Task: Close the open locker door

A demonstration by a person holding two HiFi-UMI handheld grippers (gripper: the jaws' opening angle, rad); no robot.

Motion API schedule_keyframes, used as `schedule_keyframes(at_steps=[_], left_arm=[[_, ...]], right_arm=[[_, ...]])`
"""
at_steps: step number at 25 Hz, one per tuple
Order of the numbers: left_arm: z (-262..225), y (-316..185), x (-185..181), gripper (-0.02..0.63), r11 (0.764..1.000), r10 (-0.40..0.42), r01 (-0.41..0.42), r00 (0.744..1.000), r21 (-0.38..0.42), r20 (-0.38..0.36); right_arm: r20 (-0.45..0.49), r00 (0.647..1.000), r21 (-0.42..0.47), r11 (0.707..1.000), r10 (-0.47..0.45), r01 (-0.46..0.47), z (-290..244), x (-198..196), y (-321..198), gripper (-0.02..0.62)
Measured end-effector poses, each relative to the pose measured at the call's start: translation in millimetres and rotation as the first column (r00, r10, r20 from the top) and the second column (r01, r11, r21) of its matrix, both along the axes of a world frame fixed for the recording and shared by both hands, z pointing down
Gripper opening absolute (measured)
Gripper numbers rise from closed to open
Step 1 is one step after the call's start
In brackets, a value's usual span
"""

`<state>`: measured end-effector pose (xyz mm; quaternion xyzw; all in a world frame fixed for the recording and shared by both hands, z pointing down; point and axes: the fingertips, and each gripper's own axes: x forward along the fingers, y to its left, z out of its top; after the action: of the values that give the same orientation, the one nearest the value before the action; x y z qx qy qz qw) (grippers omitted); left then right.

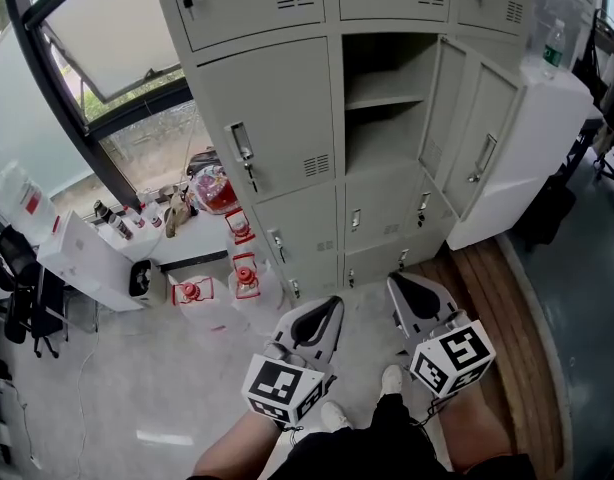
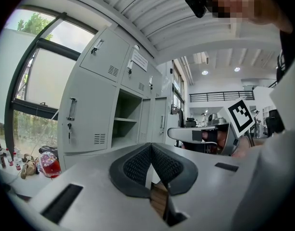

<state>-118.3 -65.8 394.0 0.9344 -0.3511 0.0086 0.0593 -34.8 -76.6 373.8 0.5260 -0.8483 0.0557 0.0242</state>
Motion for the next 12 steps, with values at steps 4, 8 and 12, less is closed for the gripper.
schedule_keyframes(at_steps=[4, 8, 12], left_arm=[[-2, -13, 16, 0.017, 1.0, -0.003, 0.003, 1.0, 0.0, 0.0], [-5, -31, 37, 0.017, 1.0, -0.011, 0.011, 1.0, -0.002, -0.006], [-4, -46, 60, 0.016, 1.0, -0.012, 0.012, 1.0, -0.01, -0.007]], right_arm=[[0.006, 1.0, 0.002, 1.0, 0.006, -0.006, -3, 19, -15, 0.052], [0.005, 1.0, 0.001, 1.0, 0.007, -0.007, -6, 43, -35, 0.052], [0.002, 1.0, 0.0, 1.0, 0.01, -0.01, -7, 68, -51, 0.052]])
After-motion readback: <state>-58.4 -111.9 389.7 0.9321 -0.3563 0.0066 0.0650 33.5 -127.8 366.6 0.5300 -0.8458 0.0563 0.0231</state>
